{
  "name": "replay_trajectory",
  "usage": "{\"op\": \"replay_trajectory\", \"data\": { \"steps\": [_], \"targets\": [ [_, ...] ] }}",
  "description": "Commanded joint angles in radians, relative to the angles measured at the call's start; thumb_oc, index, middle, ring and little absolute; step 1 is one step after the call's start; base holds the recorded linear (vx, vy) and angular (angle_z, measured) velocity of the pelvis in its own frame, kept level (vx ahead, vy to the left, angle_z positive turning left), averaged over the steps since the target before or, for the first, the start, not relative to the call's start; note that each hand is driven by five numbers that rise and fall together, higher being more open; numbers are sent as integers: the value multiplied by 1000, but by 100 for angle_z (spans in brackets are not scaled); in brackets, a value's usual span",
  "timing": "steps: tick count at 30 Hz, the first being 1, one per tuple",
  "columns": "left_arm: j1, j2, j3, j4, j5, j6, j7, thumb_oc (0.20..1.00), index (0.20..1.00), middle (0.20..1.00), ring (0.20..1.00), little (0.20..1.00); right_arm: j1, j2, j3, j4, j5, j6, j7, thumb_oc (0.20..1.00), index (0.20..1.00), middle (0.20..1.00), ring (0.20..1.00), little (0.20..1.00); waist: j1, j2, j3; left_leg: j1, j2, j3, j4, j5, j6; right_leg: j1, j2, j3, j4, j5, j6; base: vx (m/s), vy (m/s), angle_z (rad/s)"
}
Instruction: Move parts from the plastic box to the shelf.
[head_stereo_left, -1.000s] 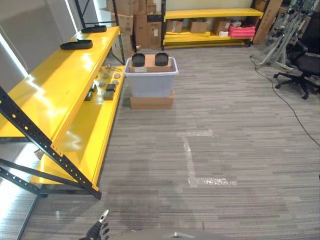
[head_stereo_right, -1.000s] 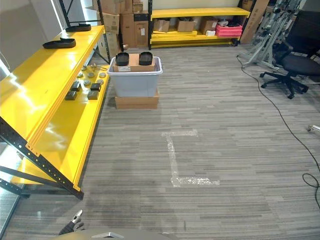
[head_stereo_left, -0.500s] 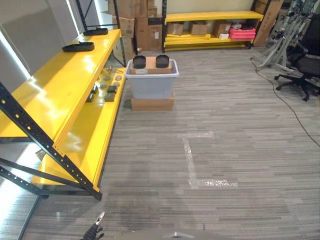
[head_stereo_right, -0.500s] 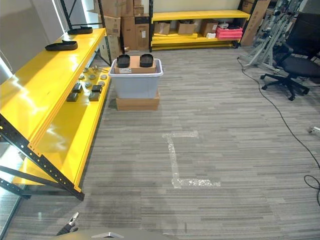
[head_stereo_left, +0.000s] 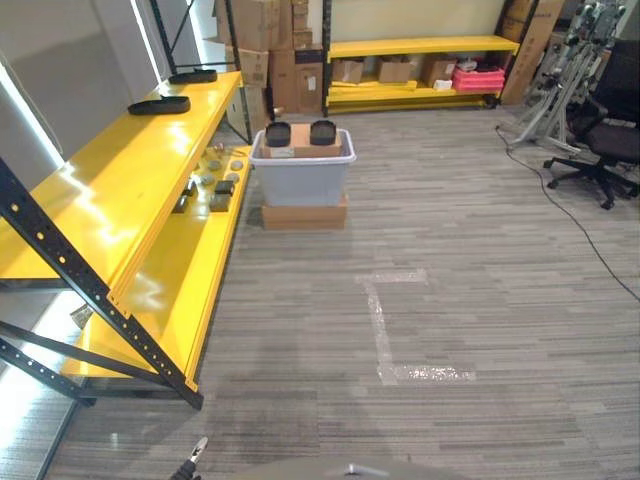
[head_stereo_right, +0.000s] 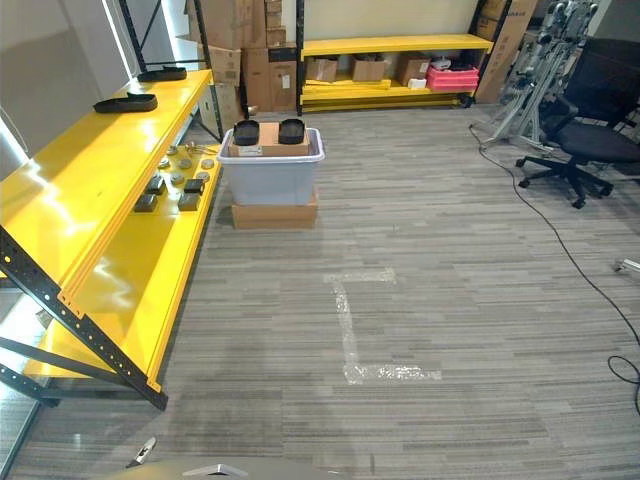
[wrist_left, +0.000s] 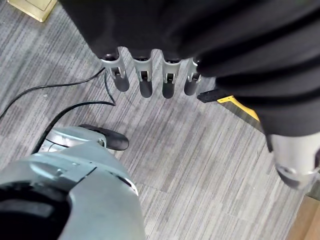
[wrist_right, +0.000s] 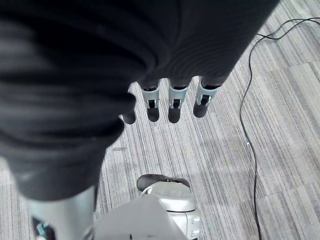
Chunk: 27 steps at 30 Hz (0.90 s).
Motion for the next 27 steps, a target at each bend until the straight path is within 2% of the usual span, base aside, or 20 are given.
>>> {"op": "replay_trajectory", "data": {
  "steps": [1,6,11,15,16,18,19,21,23,25,26,27],
  "targets": [
    [-51,-2,33,37,43,-5,11,1000,1000,1000,1000,1000,-36,19,5,59,31,8,3,1000,1000,1000,1000,1000,18,-48,10,15,7,5,-50,-9,-33,84,-67,-3,-229,154,106,0,0,0],
    [-48,-2,35,39,52,5,40,1000,1000,1000,1000,1000,-43,13,-3,56,71,15,11,1000,1000,1000,1000,1000,25,-51,9,13,-3,-20,-41,-13,-28,84,-67,8,-228,155,106,40,37,0],
    [-48,8,47,49,81,41,41,1000,1000,1000,1000,1000,-48,-4,-33,46,132,20,17,1000,1000,1000,1000,1000,25,-52,14,4,-18,-25,-21,-25,-13,74,-82,18,-194,144,110,68,121,-6],
    [-52,14,45,57,106,70,23,1000,1000,1000,1000,1000,-49,-6,-50,48,143,33,22,1000,1000,1000,1000,1000,14,-49,26,-9,-32,-20,13,-46,14,35,-99,38,-94,114,109,38,141,-12],
    [-54,14,41,61,84,93,15,1000,1000,1000,1000,1000,-48,-7,-55,51,144,34,22,1000,1000,1000,1000,1000,10,-47,35,-15,-41,-25,27,-56,29,12,-105,46,-34,108,112,24,156,-13],
    [-56,15,37,60,70,92,14,1000,1000,1000,1000,1000,-47,-7,-57,55,149,30,24,1000,1000,1000,1000,1000,7,-44,42,-19,-49,-29,35,-63,41,-10,-110,49,19,105,114,24,167,-5],
    [-57,19,30,55,66,81,26,1000,1000,1000,1000,1000,-47,-9,-64,57,152,24,33,1000,1000,1000,1000,1000,-2,-35,60,-22,-64,-37,47,-72,67,-79,-119,57,149,124,124,19,204,-1],
    [-63,21,22,48,41,82,26,1000,1000,1000,1000,1000,-49,-11,-69,51,159,15,44,1000,1000,1000,1000,1000,-9,-22,87,-33,-76,-37,74,-87,91,-178,-124,71,314,170,132,-3,218,-10],
    [-65,23,15,42,28,82,27,1000,1000,1000,1000,1000,-52,-16,-68,43,165,10,56,1000,1000,1000,1000,1000,-12,-18,109,-39,-87,-34,97,-100,103,-238,-134,64,380,211,132,12,121,-23],
    [-65,23,14,39,26,80,26,1000,1000,1000,1000,1000,-54,-17,-68,39,162,6,60,1000,1000,1000,1000,1000,-12,-21,117,-42,-97,-34,109,-109,106,-255,-141,58,370,231,136,110,10,-9],
    [-65,24,17,37,22,80,24,1000,1000,1000,1000,1000,-57,-14,-70,30,151,-6,71,1000,1000,1000,1000,1000,-11,-46,128,-37,-123,-43,128,-134,96,-242,-156,37,232,273,158,233,-72,-8],
    [-66,24,20,38,20,78,25,1000,1000,1000,1000,1000,-57,-13,-70,29,148,-10,72,1000,1000,1000,1000,1000,-11,-54,130,-34,-128,-47,132,-142,91,-233,-162,32,188,285,165,328,-164,-17]
  ]
}}
